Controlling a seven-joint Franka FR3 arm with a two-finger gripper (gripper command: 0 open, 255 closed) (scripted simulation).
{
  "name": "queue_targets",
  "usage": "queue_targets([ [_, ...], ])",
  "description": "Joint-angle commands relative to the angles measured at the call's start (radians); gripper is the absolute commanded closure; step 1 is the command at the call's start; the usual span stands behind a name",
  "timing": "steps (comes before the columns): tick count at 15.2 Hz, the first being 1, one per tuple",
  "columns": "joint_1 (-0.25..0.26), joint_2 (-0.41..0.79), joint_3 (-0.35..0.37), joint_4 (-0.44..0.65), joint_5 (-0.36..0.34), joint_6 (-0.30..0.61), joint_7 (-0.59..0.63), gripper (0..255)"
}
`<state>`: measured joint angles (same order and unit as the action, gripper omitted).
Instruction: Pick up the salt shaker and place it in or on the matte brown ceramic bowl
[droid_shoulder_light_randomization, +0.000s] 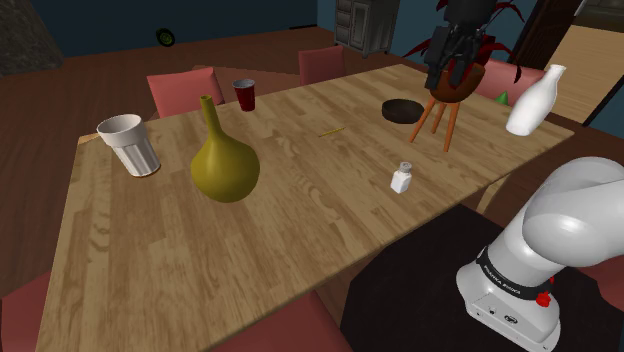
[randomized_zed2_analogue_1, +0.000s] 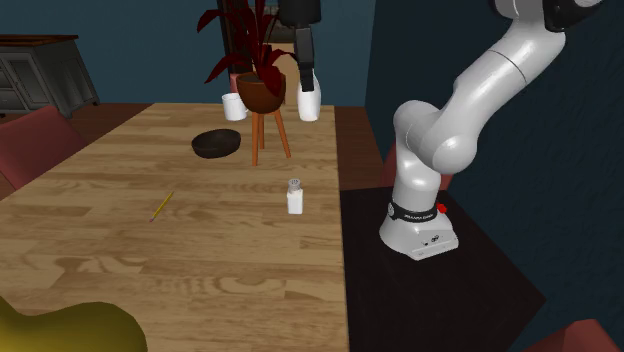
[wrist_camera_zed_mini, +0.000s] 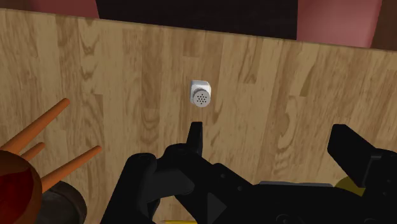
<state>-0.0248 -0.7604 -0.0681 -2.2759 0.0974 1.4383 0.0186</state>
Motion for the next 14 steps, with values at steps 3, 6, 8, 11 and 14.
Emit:
queue_targets([
  [3,-0.007,-0.035,0.022,-0.091,-0.014,0.074,0.015,0],
  [6,-0.018,-0.077,0.054,-0.220,-0.034,0.187,0.040,0],
  [8,-0.024,-0.098,0.074,-0.301,-0.046,0.264,0.057,0],
  [11,-0.034,-0.115,0.106,-0.414,-0.065,0.385,0.086,0],
  [14,-0.045,-0.112,0.138,-0.518,-0.085,0.515,0.120,0],
])
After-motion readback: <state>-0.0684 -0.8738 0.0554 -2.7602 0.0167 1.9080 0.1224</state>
